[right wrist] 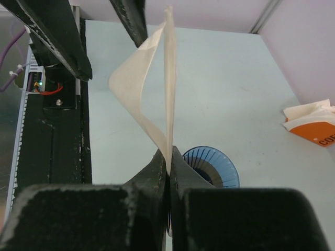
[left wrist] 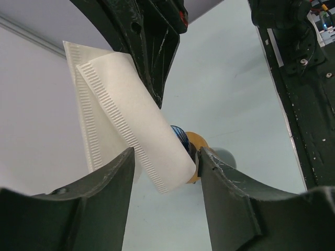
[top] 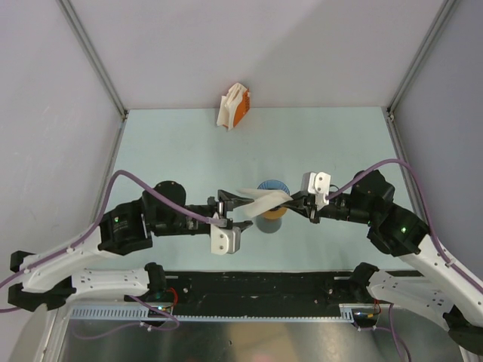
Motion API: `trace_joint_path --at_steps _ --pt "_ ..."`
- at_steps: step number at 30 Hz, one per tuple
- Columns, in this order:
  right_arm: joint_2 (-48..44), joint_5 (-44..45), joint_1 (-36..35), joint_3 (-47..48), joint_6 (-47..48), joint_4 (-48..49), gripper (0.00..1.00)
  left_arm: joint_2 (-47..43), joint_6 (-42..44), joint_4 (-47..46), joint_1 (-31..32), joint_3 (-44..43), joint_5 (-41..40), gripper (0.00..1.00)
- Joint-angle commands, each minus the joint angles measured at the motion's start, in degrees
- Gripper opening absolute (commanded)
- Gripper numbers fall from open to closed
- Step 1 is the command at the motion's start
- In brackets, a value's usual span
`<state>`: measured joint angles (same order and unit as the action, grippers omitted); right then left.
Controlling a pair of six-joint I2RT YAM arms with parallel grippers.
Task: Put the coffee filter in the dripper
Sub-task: Place the coffee filter at the coffee filter holder.
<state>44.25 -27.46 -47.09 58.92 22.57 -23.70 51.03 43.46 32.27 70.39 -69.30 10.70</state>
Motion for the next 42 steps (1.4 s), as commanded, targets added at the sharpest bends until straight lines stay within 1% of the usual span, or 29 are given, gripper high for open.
trace_joint_path --at_steps 1,5,8,10,12,13,15,16,20,28,31,33,35,37,42 --pt "0.01 -1.23 -1.74 0.31 -0.04 3.24 0.0 1.09 -2.52 -2.01 0.34 -0.72 1.71 0.6" --pt "0.46 -1.61 -2.62 0.3 0.68 3.69 0.0 2.09 -5.14 -2.98 0.36 -1.01 3.05 0.68" --pt "0.58 -1.48 -3.07 0.31 1.18 3.87 0.0 2.42 -7.25 -3.95 0.36 -0.92 3.1 0.72" --pt "0.53 -1.5 -3.26 0.32 1.5 3.76 0.0 2.44 -8.53 -4.51 0.36 -0.62 2.51 0.75" --pt "0.28 -1.66 -3.38 0.32 2.1 3.23 0.0 2.15 -10.93 -5.73 0.32 0.03 0.18 0.79" --pt "0.08 -1.69 -3.41 0.32 2.42 2.83 0.0 1.89 -11.73 -6.26 0.21 0.34 -0.95 0.82" --pt "-0.3 -1.69 -3.44 0.32 3.32 1.9 0.0 1.14 -12.99 -6.81 -0.14 1.28 -2.24 0.93" --pt "-0.48 -1.7 -3.44 0.32 3.96 1.29 0.0 0.68 -13.85 -6.93 -0.37 1.58 -2.52 0.96" --pt "-0.86 -2.17 -3.58 0.31 5.88 -0.18 0.0 -0.34 -16.38 -7.0 -1.32 2.51 -1.76 0.99" --pt "-0.85 -3.33 -5.28 0.25 10.91 -2.32 0.0 -0.36 -20.03 -7.06 -4.38 1.91 1.5 1.0" --pt "-0.79 -3.18 -5.65 0.3 11.58 -2.42 0.0 -0.36 -20.58 -7.0 -5.21 1.9 3.17 0.99" --pt "-0.65 -2.57 -5.78 0.27 10.97 -1.81 0.0 -0.41 -19.59 -6.49 -5.32 1.89 5.97 0.97" --pt "-0.48 -1.67 -5.77 0.29 9.57 -0.8 0.0 -0.29 -18.86 -5.68 -5.23 1.73 9.8 0.91" --pt "-0.28 -0.91 -5.45 0.25 7.59 0.33 0.0 -0.04 -17.8 -4.71 -4.66 1.61 11.59 0.83" --pt "-0.1 -0.49 -3.78 0.28 2.76 1.71 0.0 0.33 -16.18 -3.83 -3.39 1.76 10.06 0.61"
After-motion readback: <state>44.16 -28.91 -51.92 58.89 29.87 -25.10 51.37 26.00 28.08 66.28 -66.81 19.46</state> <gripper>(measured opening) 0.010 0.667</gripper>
